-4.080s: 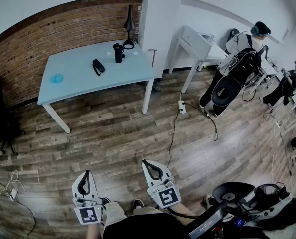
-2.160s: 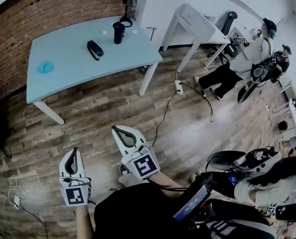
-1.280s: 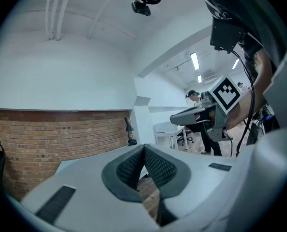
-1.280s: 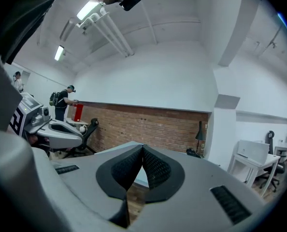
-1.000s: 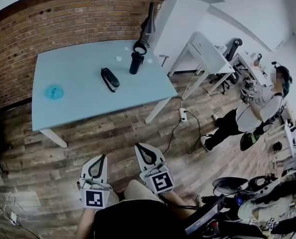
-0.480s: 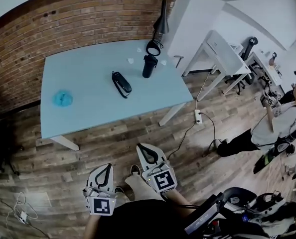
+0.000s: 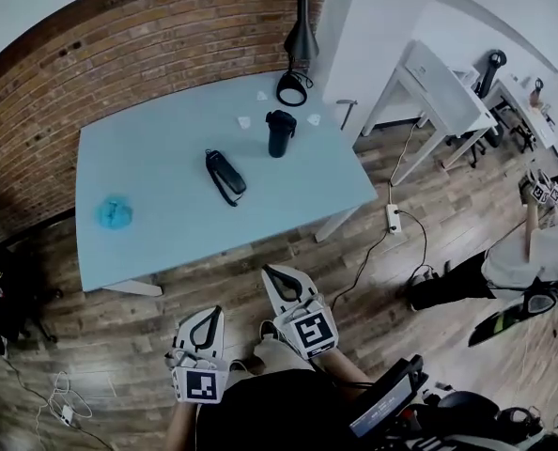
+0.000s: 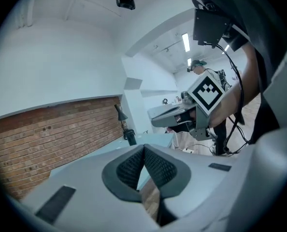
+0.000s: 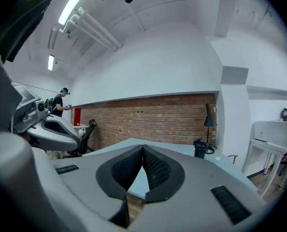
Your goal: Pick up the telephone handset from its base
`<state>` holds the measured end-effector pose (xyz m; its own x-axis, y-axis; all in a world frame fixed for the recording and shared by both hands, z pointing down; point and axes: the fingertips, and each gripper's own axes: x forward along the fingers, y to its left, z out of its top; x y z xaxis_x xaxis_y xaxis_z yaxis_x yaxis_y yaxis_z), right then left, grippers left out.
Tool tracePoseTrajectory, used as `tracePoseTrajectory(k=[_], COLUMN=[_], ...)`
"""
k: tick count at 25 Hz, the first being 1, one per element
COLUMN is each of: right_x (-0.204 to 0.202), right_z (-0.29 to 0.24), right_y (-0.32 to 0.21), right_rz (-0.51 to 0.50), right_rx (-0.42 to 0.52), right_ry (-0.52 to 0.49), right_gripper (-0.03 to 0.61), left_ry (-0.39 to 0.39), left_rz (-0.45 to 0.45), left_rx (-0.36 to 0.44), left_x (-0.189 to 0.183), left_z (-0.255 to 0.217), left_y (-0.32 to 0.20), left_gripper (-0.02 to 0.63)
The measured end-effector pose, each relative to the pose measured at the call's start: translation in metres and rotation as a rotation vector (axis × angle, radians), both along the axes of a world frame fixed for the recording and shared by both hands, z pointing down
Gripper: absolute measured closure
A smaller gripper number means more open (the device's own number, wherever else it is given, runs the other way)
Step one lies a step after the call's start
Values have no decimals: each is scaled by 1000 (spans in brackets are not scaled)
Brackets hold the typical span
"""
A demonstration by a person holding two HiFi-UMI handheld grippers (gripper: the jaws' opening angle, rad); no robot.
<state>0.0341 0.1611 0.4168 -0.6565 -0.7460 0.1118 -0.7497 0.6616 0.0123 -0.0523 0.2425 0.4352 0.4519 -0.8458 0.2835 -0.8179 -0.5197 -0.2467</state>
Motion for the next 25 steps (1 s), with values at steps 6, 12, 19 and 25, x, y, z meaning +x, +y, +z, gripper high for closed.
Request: tracePoseTrajectory(k=[6, 12, 19, 25], right_x=[26, 12, -35, -93], right_z=[12, 21, 5, -14], right_y=[-50, -87, -126, -164], right_rz=[9, 12, 6, -28], right_rx=[-23, -43, -17, -4], right_ry=[9, 33, 79, 147], right_gripper=[561, 561, 561, 561], left_ry=[56, 86, 120, 175], left_rz=[-78, -104, -67, -84], left_rx=[-7, -46, -28, 19], left_x=[6, -18, -59, -104], left_z=[-12, 4, 10, -4], left_y=[-59, -90, -143, -198], left_gripper=[591, 591, 591, 591])
